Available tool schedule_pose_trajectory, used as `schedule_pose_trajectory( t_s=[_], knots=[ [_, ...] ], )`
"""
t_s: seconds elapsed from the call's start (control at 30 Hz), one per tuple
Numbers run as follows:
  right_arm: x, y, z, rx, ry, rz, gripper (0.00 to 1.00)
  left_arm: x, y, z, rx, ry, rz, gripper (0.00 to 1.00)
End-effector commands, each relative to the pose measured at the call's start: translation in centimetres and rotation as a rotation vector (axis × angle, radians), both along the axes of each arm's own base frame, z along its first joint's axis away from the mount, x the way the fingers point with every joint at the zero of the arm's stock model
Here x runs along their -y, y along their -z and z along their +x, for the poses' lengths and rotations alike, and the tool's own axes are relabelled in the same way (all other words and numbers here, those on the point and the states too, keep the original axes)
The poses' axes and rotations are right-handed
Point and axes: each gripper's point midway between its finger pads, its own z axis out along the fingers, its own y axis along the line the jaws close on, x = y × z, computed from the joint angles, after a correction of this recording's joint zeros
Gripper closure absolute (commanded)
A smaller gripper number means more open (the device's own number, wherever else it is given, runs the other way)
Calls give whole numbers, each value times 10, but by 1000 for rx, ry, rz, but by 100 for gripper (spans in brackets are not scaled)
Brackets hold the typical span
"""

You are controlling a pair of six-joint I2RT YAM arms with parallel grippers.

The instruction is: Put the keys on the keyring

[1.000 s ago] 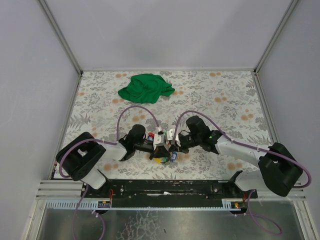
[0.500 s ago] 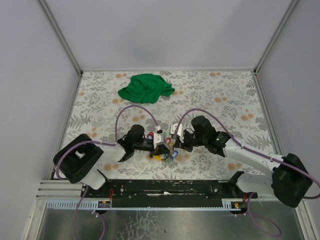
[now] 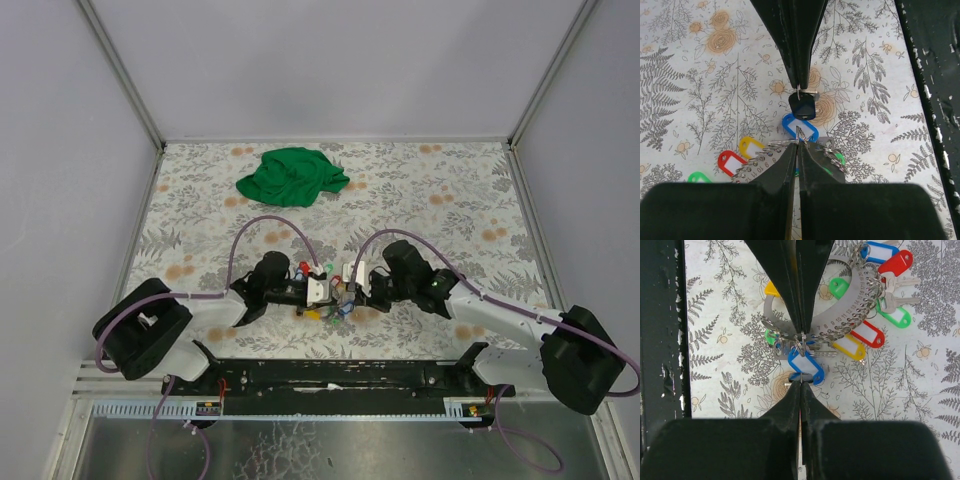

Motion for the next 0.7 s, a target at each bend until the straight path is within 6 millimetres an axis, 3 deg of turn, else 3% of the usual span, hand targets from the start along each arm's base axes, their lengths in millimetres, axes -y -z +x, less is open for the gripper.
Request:
schedule_pose_trajectory(
  t_s=[0.0,0.07,0.27,0.47,0.6,0.67],
  knots=[
    [-16,-13,3,84,-66,70,100,2,-7,8,126,6,1,100],
    [-13,-11,10,86,-13,53,100,3,-5,8,127,3,4,100],
    [9,-9,45,-43,407,-82,100,1,-1,20,100,-87,12,100],
    [28,-3,29,-283,599,-276,100,-2,-7,24,109,-131,-15,100],
    [47,-2,15,-374,701,-391,100,-3,-11,25,117,-149,-28,100],
    [46,0,13,-396,705,-412,100,-3,-12,25,117,-151,-33,100]
  ],
)
